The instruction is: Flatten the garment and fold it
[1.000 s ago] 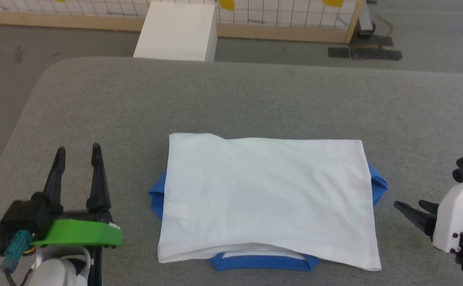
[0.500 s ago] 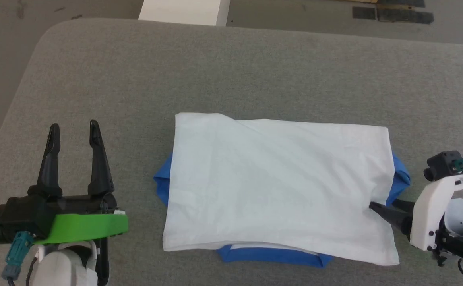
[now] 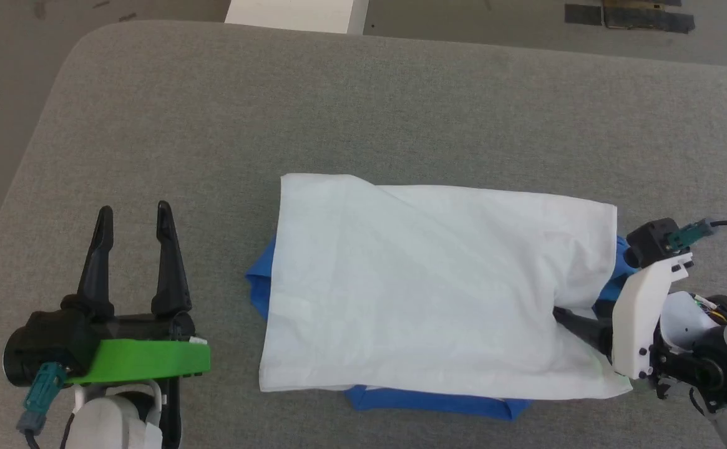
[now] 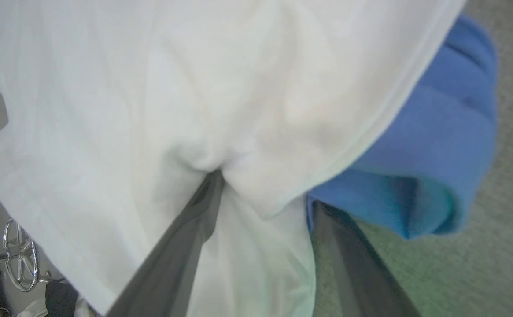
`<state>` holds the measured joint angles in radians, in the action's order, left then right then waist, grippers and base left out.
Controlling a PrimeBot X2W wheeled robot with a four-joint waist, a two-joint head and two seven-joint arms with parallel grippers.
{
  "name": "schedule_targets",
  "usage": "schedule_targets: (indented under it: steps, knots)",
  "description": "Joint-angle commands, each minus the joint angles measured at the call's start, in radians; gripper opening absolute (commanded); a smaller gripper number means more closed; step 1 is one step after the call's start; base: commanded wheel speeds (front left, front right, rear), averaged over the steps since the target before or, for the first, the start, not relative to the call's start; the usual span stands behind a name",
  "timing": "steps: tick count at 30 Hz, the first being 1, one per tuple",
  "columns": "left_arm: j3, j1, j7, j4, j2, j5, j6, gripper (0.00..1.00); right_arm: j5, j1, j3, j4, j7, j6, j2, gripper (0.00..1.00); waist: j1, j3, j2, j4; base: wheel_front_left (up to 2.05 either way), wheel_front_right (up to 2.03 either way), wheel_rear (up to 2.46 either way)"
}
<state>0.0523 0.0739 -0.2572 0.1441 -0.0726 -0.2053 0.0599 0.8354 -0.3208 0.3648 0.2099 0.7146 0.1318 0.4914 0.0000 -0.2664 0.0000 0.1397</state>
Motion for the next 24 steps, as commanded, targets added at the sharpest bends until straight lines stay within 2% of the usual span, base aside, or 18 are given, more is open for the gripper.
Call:
schedule_targets:
  steps: [1, 2, 14, 20, 24]
  knots:
    - [0.005, 0.006, -0.004, -0.004, 0.006, 0.011, 0.006, 1.00, 0.007, 0.021, 0.029, 0.043, 0.008, -0.001, -0.020, 0.07, 0.0000, 0.004, 0.0000, 0.000, 0.00, 0.00, 0.00]
    - [0.007, 0.005, -0.004, -0.004, 0.007, 0.012, 0.008, 1.00, 0.006, 0.019, 0.029, 0.050, 0.003, -0.001, -0.019, 0.00, 0.0000, 0.006, 0.0000, -0.001, 0.00, 0.00, 0.00]
    - [0.024, -0.016, -0.004, -0.019, 0.018, 0.018, 0.028, 1.00, 0.011, 0.042, -0.067, 0.099, -0.050, -0.001, 0.023, 0.00, 0.0000, 0.052, 0.0000, -0.020, 0.00, 0.00, 0.00]
    - [0.024, -0.031, -0.005, -0.029, 0.020, 0.016, 0.037, 1.00, -0.014, 0.077, -0.183, 0.147, -0.033, -0.001, 0.071, 0.00, 0.0000, 0.074, 0.0000, -0.029, 0.00, 0.00, 0.00]
    - [0.022, -0.036, -0.005, -0.035, 0.021, 0.016, 0.040, 1.00, -0.079, 0.091, -0.276, 0.200, -0.017, -0.001, 0.088, 0.00, 0.0000, 0.081, 0.0000, -0.033, 0.00, 0.00, 0.00]
